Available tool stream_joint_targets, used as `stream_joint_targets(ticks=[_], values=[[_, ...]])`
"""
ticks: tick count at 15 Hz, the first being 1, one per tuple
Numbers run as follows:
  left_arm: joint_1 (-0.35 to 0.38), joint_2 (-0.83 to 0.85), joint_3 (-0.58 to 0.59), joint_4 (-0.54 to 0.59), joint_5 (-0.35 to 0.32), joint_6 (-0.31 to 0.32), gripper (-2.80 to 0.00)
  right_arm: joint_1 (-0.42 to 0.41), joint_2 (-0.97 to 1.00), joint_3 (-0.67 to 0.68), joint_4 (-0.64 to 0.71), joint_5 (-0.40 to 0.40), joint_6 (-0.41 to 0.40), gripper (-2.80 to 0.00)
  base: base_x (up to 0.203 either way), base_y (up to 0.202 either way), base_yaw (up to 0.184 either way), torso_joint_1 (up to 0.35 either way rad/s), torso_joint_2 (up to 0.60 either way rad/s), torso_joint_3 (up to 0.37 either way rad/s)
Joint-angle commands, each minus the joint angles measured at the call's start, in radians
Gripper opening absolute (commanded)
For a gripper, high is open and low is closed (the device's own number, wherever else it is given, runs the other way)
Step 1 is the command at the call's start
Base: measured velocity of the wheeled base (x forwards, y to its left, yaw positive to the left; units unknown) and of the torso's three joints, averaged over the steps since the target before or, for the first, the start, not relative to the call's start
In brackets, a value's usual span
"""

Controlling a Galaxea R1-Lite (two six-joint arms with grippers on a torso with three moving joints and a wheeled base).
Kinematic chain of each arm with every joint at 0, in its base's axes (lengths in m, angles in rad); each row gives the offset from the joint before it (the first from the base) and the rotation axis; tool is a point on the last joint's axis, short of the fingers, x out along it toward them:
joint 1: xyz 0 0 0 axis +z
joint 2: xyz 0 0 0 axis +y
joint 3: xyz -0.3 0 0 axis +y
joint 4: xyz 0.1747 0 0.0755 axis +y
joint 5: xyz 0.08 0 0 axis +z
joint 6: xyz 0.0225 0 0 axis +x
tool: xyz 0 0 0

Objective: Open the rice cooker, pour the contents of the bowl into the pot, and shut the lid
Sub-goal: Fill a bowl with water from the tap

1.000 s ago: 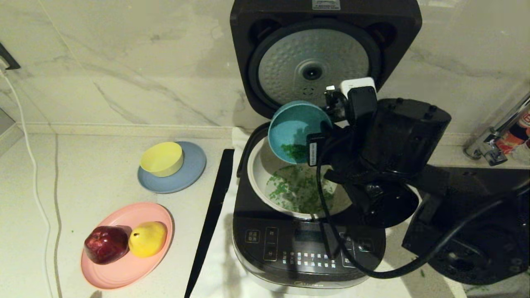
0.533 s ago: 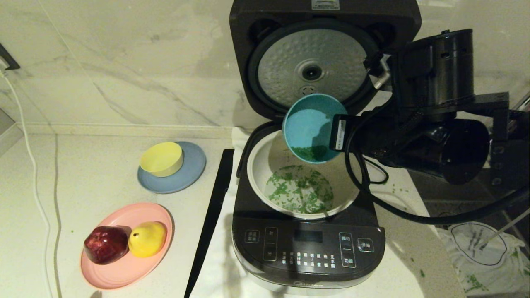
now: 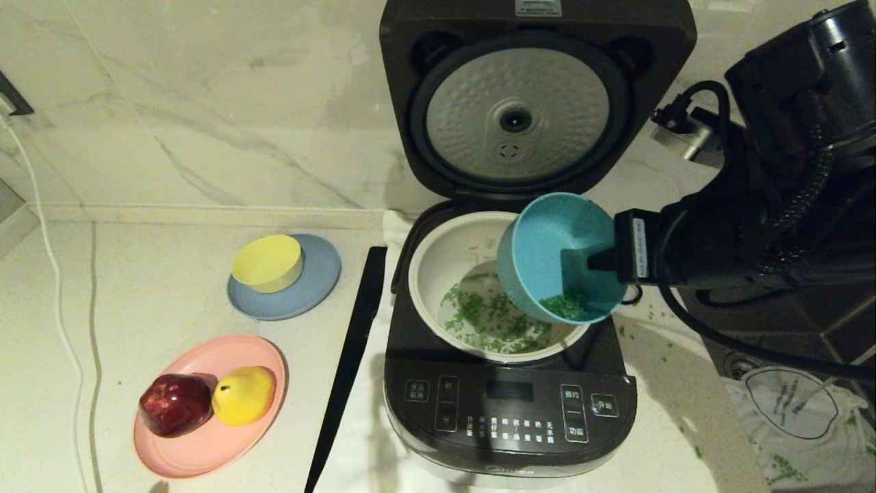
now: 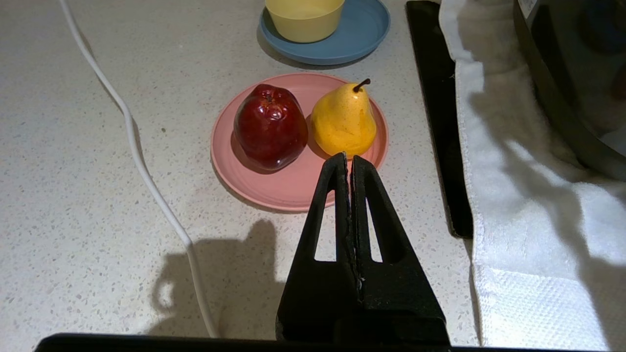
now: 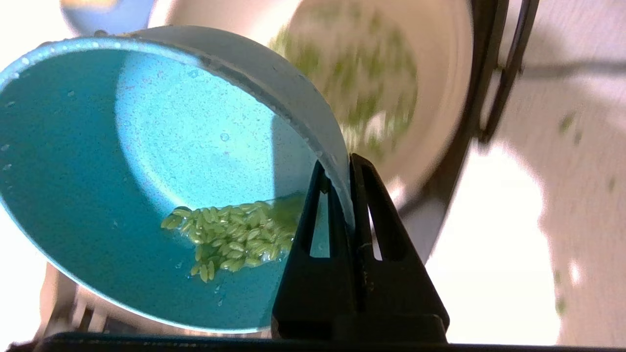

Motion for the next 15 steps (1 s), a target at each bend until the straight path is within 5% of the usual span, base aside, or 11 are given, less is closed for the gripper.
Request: stream_joint_targets(ticks=[1,8,15], values=[[0.0,-0.002,0.009,0.0,0.0,0.001,-2.8,-0.032,-0.07,0.013,0.054,0.05,0.005,-2.8,0.0,0.0,0.0,0.0,0.0,0.0],[0.0,-0.002,0.009,0.0,0.0,-0.001,-2.8,-0.255,-0.205,0.087,0.217,0.201,0.004,-2.8,0.0,0.0,0.0,0.0,0.0,0.0],[0.0,-0.002,0.009,0.0,0.0,0.0,-2.8,-0.751,-0.218,0.263,0.205,0.387,-0.02,-2.8,0.0,0.0,0.0,0.0,0.0,0.0]])
